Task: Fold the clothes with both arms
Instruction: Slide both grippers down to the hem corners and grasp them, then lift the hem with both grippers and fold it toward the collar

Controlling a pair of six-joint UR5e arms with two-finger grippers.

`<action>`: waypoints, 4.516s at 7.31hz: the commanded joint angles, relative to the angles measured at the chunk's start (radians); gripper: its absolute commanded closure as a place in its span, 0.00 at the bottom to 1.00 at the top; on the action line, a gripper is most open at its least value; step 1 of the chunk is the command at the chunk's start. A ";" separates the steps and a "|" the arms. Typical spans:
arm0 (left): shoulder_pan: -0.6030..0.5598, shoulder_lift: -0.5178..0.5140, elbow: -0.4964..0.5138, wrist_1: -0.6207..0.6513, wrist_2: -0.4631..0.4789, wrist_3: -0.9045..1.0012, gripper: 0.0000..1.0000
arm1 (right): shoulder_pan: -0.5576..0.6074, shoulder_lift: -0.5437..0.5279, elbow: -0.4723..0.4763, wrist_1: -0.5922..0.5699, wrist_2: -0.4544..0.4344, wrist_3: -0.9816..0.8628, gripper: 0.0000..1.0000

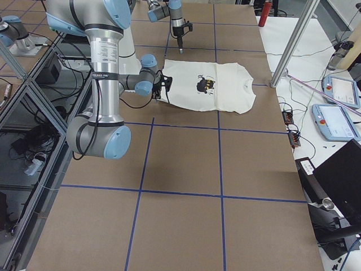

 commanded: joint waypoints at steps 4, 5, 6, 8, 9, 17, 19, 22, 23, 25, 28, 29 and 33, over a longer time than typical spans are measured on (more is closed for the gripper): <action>0.160 -0.002 0.009 0.166 0.091 -0.104 0.22 | 0.012 0.005 0.016 0.008 0.007 0.000 1.00; 0.163 0.000 0.018 0.166 0.091 -0.103 0.26 | 0.016 0.005 0.016 0.008 0.007 0.000 1.00; 0.163 -0.003 0.023 0.166 0.091 -0.104 0.30 | 0.016 0.005 0.016 0.008 0.009 0.000 1.00; 0.165 -0.006 0.037 0.168 0.091 -0.104 0.37 | 0.030 0.007 0.018 0.008 0.027 0.000 1.00; 0.165 -0.005 0.041 0.168 0.091 -0.104 0.41 | 0.031 0.005 0.018 0.008 0.027 0.000 1.00; 0.191 0.007 -0.062 0.214 0.097 -0.090 1.00 | 0.087 -0.007 0.031 0.010 0.113 -0.006 1.00; 0.195 -0.003 -0.174 0.346 0.087 -0.089 1.00 | 0.088 -0.057 0.086 0.010 0.154 -0.011 1.00; 0.206 0.001 -0.282 0.403 0.081 -0.028 1.00 | 0.087 -0.151 0.211 0.010 0.294 -0.011 1.00; 0.241 0.006 -0.354 0.460 0.072 0.042 1.00 | 0.085 -0.160 0.232 0.011 0.355 -0.012 1.00; 0.309 0.003 -0.434 0.528 0.064 0.034 1.00 | 0.085 -0.177 0.263 0.026 0.435 -0.014 1.00; 0.289 -0.012 -0.427 0.520 0.051 0.046 1.00 | 0.174 -0.157 0.217 0.077 0.437 -0.092 1.00; 0.242 -0.017 -0.421 0.519 0.051 0.054 1.00 | 0.215 -0.148 0.178 0.136 0.442 -0.095 1.00; -0.052 -0.086 -0.329 0.519 -0.035 0.153 1.00 | 0.454 -0.128 -0.028 0.385 0.491 -0.091 1.00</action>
